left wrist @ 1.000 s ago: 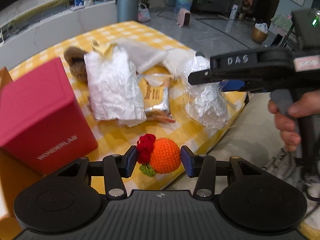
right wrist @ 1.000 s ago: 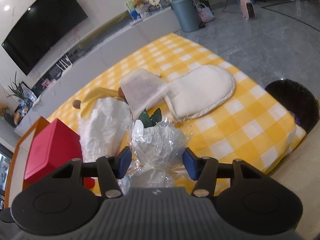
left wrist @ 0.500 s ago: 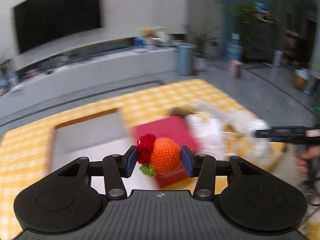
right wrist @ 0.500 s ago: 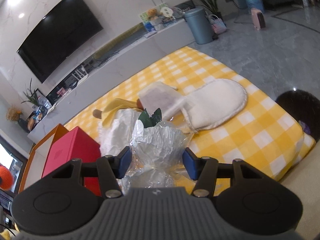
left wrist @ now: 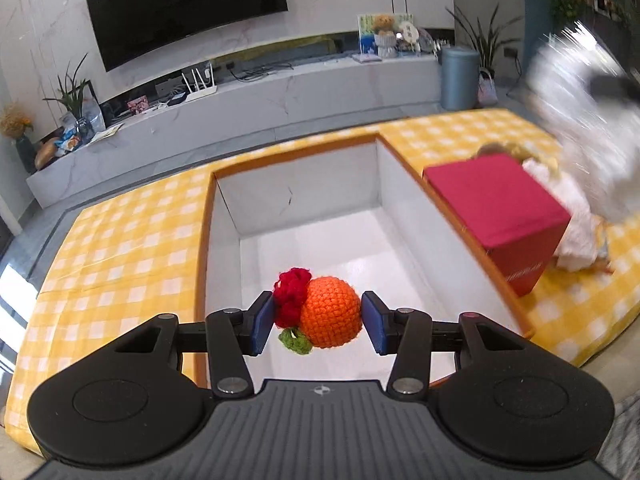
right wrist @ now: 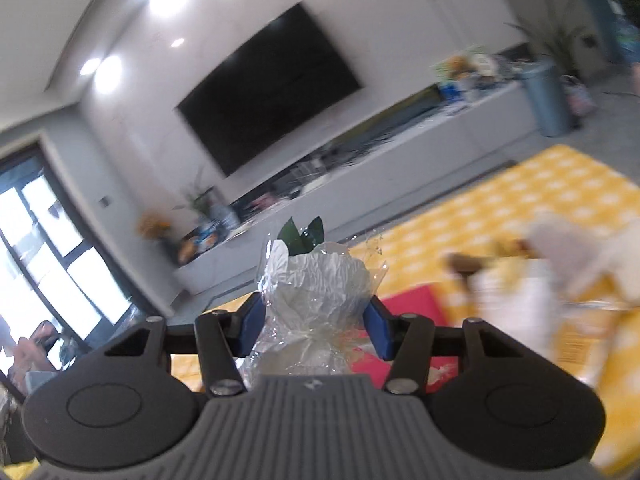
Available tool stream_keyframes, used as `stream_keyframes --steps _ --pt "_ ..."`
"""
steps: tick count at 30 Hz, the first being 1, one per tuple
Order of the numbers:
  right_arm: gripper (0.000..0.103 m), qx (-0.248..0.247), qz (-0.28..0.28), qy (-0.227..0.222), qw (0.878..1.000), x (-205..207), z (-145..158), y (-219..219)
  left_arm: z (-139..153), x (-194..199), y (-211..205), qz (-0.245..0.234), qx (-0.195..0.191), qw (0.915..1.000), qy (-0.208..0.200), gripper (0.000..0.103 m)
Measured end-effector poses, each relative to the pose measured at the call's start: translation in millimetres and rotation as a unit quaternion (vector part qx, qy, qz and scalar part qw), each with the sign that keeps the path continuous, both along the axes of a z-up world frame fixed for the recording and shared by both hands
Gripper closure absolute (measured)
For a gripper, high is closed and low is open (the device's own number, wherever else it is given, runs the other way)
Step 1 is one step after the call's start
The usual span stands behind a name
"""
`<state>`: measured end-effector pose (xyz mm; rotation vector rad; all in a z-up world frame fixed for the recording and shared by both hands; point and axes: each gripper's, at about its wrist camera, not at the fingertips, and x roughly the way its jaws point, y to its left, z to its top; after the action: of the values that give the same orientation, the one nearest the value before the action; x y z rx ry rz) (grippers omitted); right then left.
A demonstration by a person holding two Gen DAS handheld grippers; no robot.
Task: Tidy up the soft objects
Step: 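Carry the ball over the white box and open the left gripper while the right carries the bundle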
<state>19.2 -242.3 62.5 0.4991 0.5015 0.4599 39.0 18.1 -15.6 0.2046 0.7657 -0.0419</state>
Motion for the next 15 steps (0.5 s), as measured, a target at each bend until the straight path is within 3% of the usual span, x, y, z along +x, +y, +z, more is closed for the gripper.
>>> stream_keyframes --steps 6,12,15 --pt "0.053 -0.089 0.075 0.004 0.993 16.2 -30.6 93.4 -16.6 -0.4 -7.1 0.016 0.069 0.9972 0.026 0.049" --pt "0.056 -0.107 0.08 0.049 0.99 29.1 -74.3 94.5 -18.3 -3.2 -8.0 0.032 0.118 0.9921 0.03 0.049" --pt "0.056 -0.099 0.087 0.046 0.99 29.4 -78.1 94.6 -18.8 -2.7 -7.7 0.048 0.141 0.9884 0.031 0.049"
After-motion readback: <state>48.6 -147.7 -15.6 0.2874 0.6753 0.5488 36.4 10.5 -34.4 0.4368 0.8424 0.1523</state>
